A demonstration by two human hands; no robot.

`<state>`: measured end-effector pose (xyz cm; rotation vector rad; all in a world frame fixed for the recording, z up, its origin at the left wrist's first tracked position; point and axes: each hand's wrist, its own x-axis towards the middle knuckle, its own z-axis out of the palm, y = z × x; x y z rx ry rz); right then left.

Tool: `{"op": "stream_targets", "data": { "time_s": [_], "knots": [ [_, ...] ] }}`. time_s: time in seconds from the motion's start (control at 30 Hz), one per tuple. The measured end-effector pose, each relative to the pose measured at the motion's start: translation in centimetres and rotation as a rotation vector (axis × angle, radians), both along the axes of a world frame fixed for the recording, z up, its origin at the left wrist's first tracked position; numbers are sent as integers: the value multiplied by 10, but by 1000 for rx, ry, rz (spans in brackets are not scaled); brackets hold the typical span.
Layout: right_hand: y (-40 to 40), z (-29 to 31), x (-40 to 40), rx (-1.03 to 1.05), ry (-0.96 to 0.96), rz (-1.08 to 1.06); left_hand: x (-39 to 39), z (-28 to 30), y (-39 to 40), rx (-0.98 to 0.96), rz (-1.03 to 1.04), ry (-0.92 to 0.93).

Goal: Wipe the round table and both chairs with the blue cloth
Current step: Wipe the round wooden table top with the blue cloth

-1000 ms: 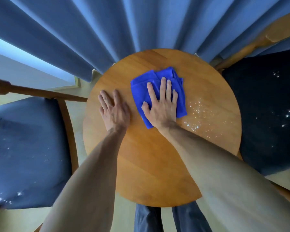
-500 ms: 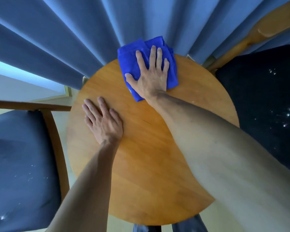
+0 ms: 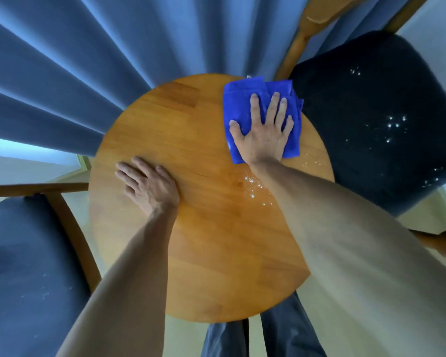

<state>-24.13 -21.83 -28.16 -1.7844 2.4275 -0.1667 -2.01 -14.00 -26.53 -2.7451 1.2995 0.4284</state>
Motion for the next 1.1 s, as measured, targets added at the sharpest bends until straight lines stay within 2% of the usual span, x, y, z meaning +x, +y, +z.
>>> {"op": "stream_targets", "data": {
  "time_s": [0.3, 0.6, 0.7, 0.77, 0.83, 0.97, 1.1],
  "knots": [
    [70, 3, -72, 57, 39, -250, -46, -2, 22, -43, -220, 37],
    [70, 2, -69, 98, 72, -208, -44, -13, 24, -78, -249, 19],
    [71, 7, -70, 123, 48, -199, -63, -9, 58, -93, -360, 64],
    [77, 12, -66, 115, 47, -177, -87, -9, 91, -99, -412, 111],
    [94, 16, -63, 113, 44, -105, -103, -12, 109, -140, -368, 150],
    [143, 12, -62, 104, 85, 125, -100, -25, 112, -229, -323, 109],
    [172, 7, -75, 73, 86, 187, -106, -22, 112, -241, -321, 93]
  ]
}}
